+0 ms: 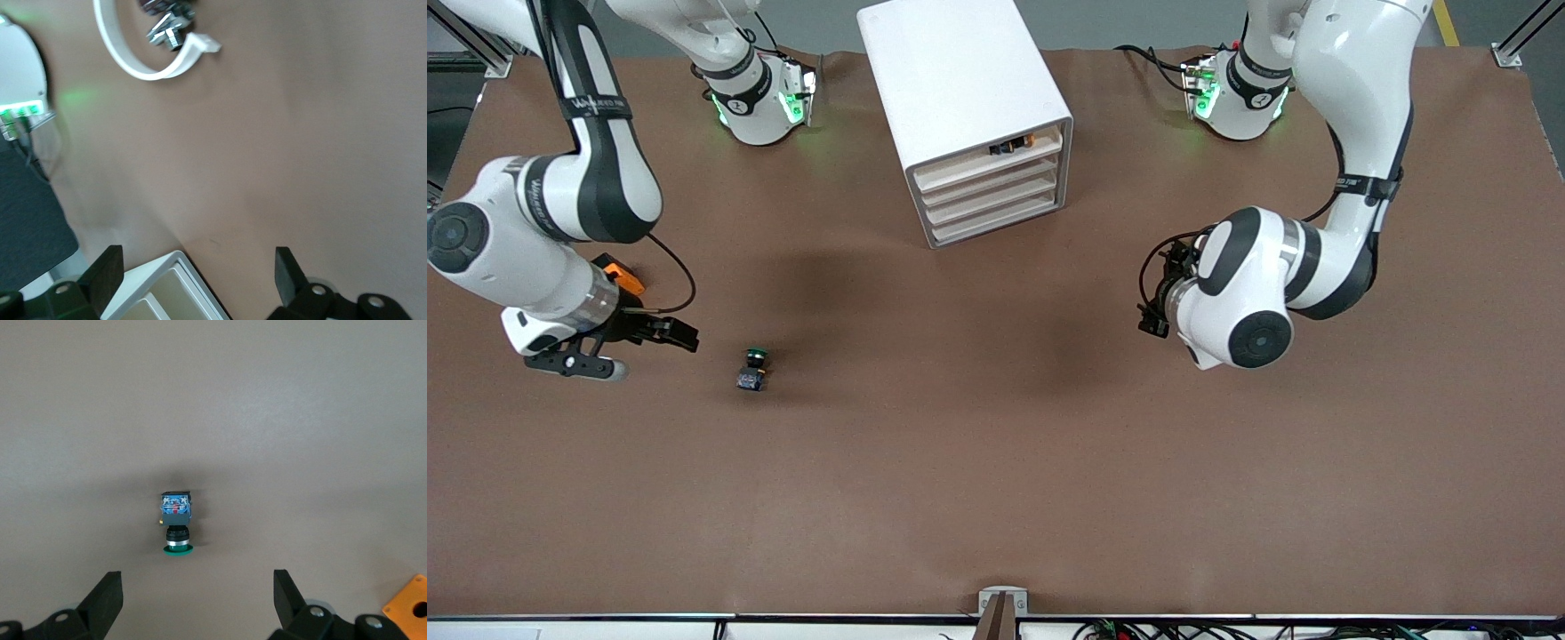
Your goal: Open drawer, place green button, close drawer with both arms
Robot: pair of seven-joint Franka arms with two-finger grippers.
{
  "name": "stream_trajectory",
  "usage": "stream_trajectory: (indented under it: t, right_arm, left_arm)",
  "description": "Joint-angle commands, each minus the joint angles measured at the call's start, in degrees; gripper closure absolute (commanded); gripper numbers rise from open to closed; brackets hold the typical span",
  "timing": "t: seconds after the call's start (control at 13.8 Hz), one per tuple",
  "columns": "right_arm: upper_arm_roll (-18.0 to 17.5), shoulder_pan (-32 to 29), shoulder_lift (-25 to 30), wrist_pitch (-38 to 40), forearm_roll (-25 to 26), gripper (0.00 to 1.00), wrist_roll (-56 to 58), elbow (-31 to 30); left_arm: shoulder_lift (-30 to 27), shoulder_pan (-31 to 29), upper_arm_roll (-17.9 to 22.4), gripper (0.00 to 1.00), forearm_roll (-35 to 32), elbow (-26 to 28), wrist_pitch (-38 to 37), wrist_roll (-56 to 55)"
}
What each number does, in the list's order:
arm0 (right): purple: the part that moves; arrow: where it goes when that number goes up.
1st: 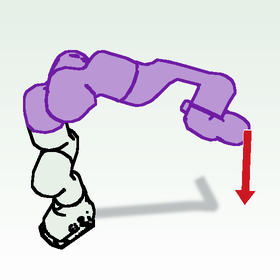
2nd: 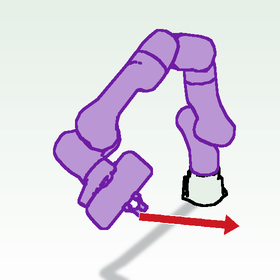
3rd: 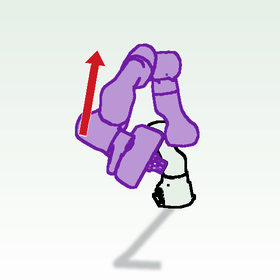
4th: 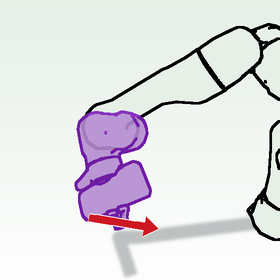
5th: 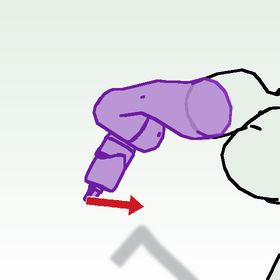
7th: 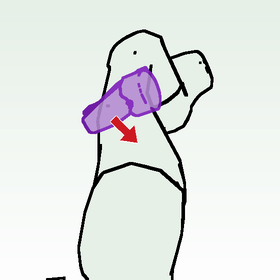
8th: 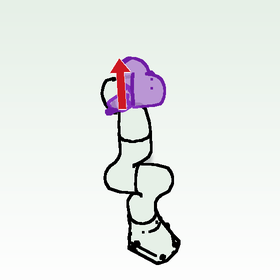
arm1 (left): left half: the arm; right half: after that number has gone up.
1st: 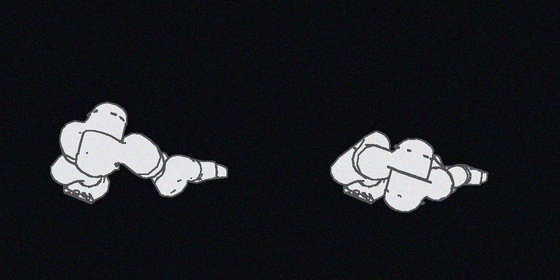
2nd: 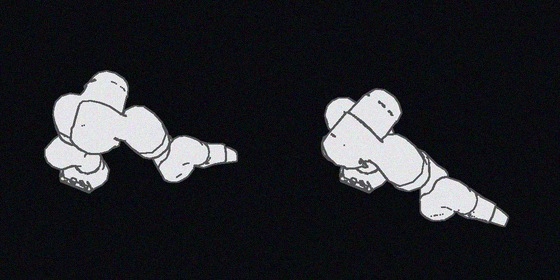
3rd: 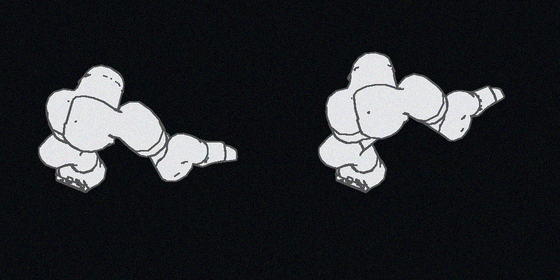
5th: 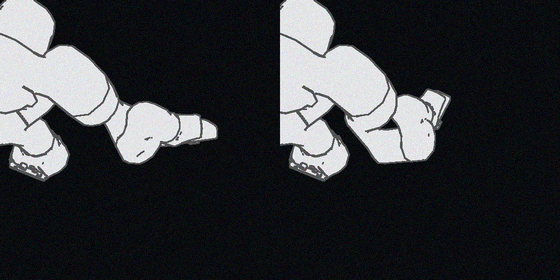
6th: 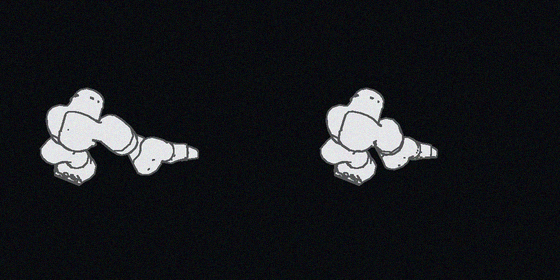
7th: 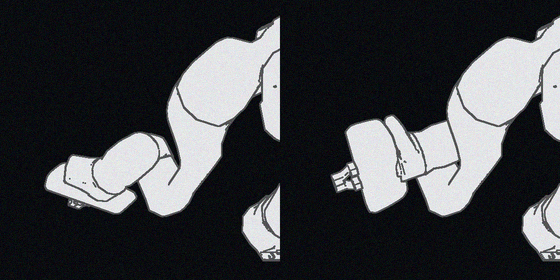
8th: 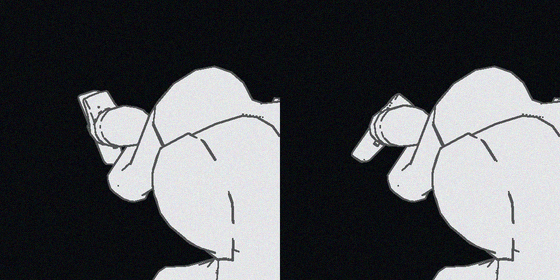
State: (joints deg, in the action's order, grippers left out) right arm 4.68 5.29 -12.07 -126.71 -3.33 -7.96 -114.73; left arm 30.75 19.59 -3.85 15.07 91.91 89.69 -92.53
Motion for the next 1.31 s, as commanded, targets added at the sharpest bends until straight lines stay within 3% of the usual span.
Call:
stream_trajectory:
  t: [0.0, 0.29, 0.44, 1.23]
  right_arm:
    - [0.2, 1.9, -2.7, -2.5, -0.4, 0.0, -3.4, 0.1]
    - [0.2, 3.8, -5.9, -9.1, -0.4, 0.0, -7.1, -1.5]
    - [0.2, 3.9, -7.3, -12.3, -0.4, 0.0, -7.2, -2.5]
    - [0.2, 3.9, -16.5, -21.9, -0.4, 0.0, -7.8, -2.1]
  left_arm:
    - [1.9, 2.7, -0.1, 0.0, -0.9, -0.5, -3.0, -4.4]
    - [5.6, 4.9, -0.2, 0.0, -2.2, -0.8, -12.5, -9.3]
    - [6.0, 4.9, -0.1, 0.0, -1.9, -0.5, -13.4, -10.3]
    - [8.9, 4.6, -0.4, 0.0, 13.1, -1.3, -16.3, -10.2]
